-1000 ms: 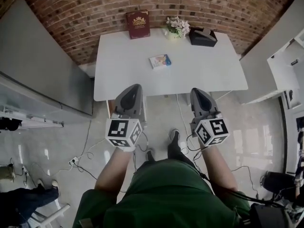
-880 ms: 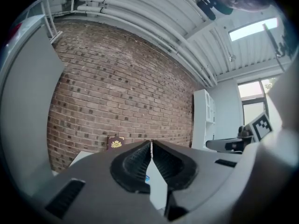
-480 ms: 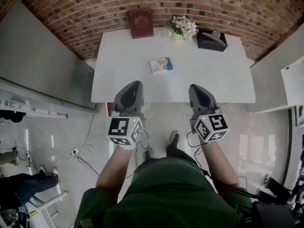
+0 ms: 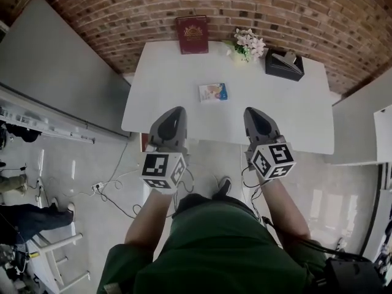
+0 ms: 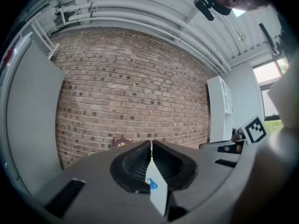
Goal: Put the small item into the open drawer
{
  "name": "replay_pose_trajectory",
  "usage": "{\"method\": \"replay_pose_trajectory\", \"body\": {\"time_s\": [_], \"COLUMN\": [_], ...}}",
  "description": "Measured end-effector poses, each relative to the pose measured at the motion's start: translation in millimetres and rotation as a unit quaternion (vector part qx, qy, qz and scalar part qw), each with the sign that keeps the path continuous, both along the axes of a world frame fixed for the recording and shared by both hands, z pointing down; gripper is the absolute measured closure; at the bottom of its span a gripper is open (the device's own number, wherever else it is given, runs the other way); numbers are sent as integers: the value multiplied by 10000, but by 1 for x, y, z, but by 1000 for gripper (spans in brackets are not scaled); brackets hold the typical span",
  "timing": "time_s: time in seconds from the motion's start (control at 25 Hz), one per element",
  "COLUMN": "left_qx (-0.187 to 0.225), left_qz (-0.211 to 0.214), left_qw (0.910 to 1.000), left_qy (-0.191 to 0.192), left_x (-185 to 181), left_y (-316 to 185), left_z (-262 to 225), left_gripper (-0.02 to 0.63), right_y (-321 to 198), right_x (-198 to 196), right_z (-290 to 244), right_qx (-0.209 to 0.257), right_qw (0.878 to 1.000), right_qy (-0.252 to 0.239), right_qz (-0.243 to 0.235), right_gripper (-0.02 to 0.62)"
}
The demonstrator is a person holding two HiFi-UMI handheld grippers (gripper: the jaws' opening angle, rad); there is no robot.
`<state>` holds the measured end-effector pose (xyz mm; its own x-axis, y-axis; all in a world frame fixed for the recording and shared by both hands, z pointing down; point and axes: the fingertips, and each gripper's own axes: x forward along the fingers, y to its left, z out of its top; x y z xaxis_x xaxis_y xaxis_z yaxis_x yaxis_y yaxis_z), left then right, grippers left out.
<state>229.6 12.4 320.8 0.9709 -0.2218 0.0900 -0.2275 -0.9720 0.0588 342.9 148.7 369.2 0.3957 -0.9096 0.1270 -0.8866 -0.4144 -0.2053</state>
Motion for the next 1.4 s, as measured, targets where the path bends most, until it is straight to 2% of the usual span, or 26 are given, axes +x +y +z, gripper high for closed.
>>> {"method": "replay_pose_trajectory", "body": {"time_s": [0.28, 0.52, 0.76, 1.16, 1.4], "left_qx": [-57, -190, -316, -756, -921], "left_qz": [-198, -254, -23, 388, 442], "left_qw": [9997, 9990, 9988, 9926, 9907], "left_qy": [-158, -311, -374, -863, -901], "left_x": [9, 22, 43, 40, 31], "left_y": [-6, -36, -58, -103, -121], "left_z": [16, 45, 71, 133, 149], "left_gripper": [594, 594, 594, 592, 592], "right_y": [-6, -27, -42, -69, -93], "right_x": [24, 47, 71, 84, 92], "right_z": [23, 43, 61, 120, 150], "right_qx": [-81, -163, -285, -1071, -1563], "right_qw": [9994, 9977, 9949, 9846, 9794], "right_qy": [-313, -662, -916, -1208, -1180], "right_qz": [-106, 1, 318, 671, 498], "right_gripper": [592, 592, 592, 591, 558]}}
